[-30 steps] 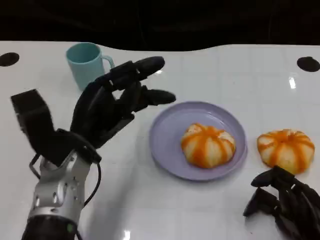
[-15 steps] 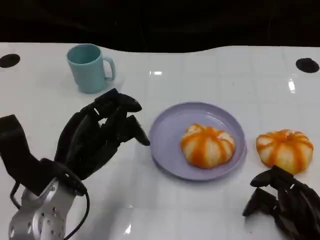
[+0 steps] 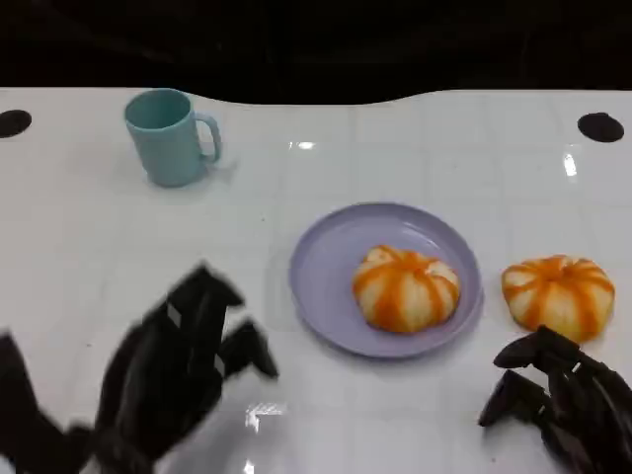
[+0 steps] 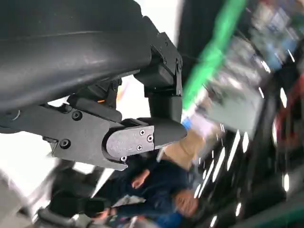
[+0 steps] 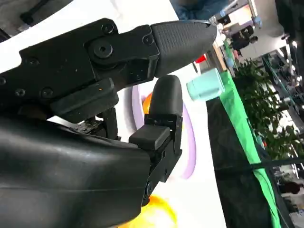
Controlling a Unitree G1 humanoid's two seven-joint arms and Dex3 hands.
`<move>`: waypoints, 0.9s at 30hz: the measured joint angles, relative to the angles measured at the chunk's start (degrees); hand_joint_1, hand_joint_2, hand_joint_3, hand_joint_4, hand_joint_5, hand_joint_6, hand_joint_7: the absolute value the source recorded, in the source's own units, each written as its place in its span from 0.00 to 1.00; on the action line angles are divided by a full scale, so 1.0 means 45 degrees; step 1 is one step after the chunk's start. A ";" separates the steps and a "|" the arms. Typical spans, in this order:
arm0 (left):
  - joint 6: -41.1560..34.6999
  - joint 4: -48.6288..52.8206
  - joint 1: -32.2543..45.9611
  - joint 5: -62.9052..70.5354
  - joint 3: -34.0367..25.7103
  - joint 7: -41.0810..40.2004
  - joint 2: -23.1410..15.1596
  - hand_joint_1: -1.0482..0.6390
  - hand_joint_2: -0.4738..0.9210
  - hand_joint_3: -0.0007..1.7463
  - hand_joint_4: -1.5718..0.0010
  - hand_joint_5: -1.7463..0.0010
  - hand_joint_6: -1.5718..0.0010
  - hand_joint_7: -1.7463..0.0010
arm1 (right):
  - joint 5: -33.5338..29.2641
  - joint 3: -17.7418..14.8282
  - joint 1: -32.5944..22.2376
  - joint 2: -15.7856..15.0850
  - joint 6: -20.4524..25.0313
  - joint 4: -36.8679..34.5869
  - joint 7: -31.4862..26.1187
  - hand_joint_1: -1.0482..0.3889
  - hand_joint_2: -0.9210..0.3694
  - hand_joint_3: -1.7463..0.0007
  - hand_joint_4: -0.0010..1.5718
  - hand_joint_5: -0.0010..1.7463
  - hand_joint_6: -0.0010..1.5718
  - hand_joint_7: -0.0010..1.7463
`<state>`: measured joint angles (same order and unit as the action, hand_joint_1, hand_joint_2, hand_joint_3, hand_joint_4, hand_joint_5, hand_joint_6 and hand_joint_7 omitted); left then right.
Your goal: Grasp the bread from the table and place it into the plate.
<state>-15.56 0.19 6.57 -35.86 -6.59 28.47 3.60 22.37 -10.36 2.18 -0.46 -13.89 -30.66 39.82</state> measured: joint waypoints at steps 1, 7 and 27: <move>-0.0069 -0.0036 0.0246 0.0000 -0.0023 -0.0072 0.0007 0.31 1.00 0.23 0.49 0.00 0.67 0.00 | 0.0000 0.0009 0.0015 0.0012 0.0000 -0.0004 0.0034 0.35 0.00 0.86 0.41 0.86 0.37 0.70; -0.0047 -0.0648 0.0325 -0.0139 0.0063 -0.0123 0.0341 0.30 1.00 0.23 0.46 0.00 0.63 0.00 | -0.0016 0.0012 0.0012 0.0003 -0.0003 0.0001 0.0084 0.35 0.00 0.86 0.41 0.87 0.37 0.70; 0.0059 -0.0490 0.0226 -0.0166 0.0037 0.0087 0.0413 0.30 1.00 0.19 0.47 0.00 0.64 0.00 | -0.0074 0.0020 -0.0179 -0.0001 -0.0025 0.0203 -0.0049 0.35 0.00 0.86 0.41 0.88 0.37 0.70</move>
<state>-15.30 -2.02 7.59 -36.60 -6.43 28.86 5.46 22.04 -10.27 1.37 -0.47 -14.00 -29.75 39.60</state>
